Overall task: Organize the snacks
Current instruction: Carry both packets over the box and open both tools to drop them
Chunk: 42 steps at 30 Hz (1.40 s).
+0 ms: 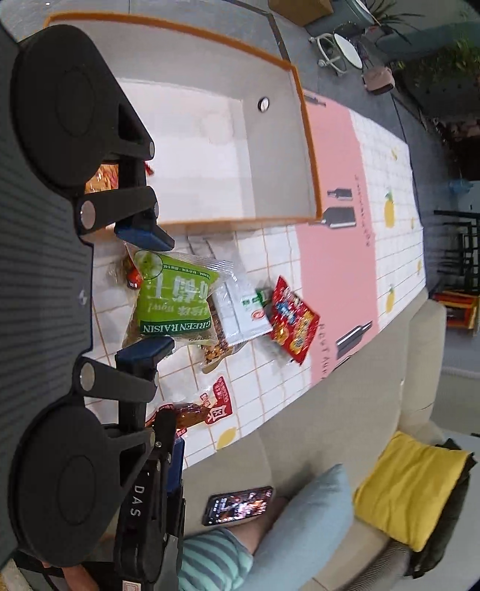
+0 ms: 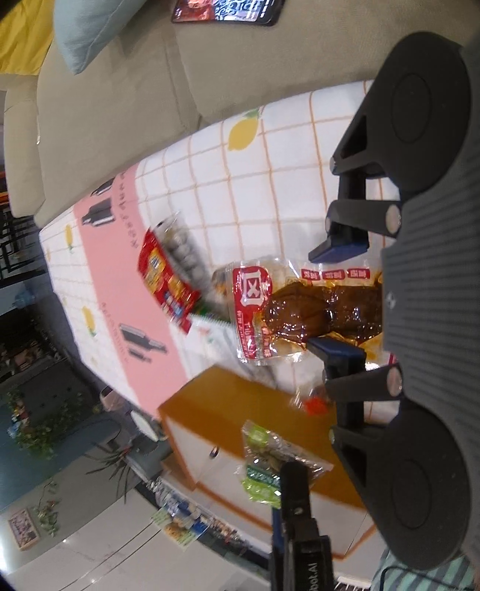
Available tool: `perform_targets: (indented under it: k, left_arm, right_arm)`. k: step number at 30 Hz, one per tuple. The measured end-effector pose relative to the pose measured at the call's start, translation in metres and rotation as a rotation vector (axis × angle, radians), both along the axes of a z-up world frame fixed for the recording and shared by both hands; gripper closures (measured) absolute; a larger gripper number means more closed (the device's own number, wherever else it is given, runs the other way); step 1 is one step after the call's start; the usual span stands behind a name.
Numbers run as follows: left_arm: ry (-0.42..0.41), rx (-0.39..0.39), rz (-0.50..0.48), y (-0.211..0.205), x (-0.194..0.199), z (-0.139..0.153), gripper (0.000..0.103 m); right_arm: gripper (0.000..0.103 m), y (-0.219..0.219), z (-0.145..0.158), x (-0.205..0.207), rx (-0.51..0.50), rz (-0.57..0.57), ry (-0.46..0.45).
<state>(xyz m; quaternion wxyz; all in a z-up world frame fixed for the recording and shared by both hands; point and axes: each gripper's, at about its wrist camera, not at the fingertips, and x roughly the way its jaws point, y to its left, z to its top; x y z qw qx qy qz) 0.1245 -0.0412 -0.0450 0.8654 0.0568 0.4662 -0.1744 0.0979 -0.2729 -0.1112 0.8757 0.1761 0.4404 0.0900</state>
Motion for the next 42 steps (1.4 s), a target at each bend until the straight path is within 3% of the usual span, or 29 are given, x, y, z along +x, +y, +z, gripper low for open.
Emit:
perform_targets:
  k: [6, 13, 20, 28, 31, 33, 42]
  left_arm:
    - [-0.031, -0.001, 0.018, 0.029, -0.003, 0.022, 0.046]
    - [-0.071, 0.057, 0.036, 0.065, 0.005, 0.044, 0.046]
    - [-0.054, 0.151, 0.029, 0.093, 0.026, 0.037, 0.046]
    - [0.035, 0.194, -0.005, 0.119, 0.055, 0.003, 0.048]
    - [0.055, 0.225, -0.046, 0.121, 0.062, -0.008, 0.054]
    - [0.071, 0.242, -0.069, 0.121, 0.067, -0.016, 0.070]
    - [0.145, 0.282, -0.064, 0.128, 0.088, -0.042, 0.074]
  right_arm:
    - [0.062, 0.027, 0.033, -0.001, 0.017, 0.056, -0.078]
    - [0.062, 0.077, 0.069, 0.014, 0.042, 0.181, -0.151]
    - [0.062, 0.139, 0.089, 0.038, 0.000, 0.311, -0.189]
    - [0.062, 0.195, 0.070, 0.077, -0.112, 0.430, -0.150]
    - [0.062, 0.210, 0.060, 0.083, -0.187, 0.475, -0.146]
    - [0.062, 0.220, 0.052, 0.090, -0.239, 0.506, -0.147]
    - [0.062, 0.247, 0.022, 0.113, -0.353, 0.599, -0.115]
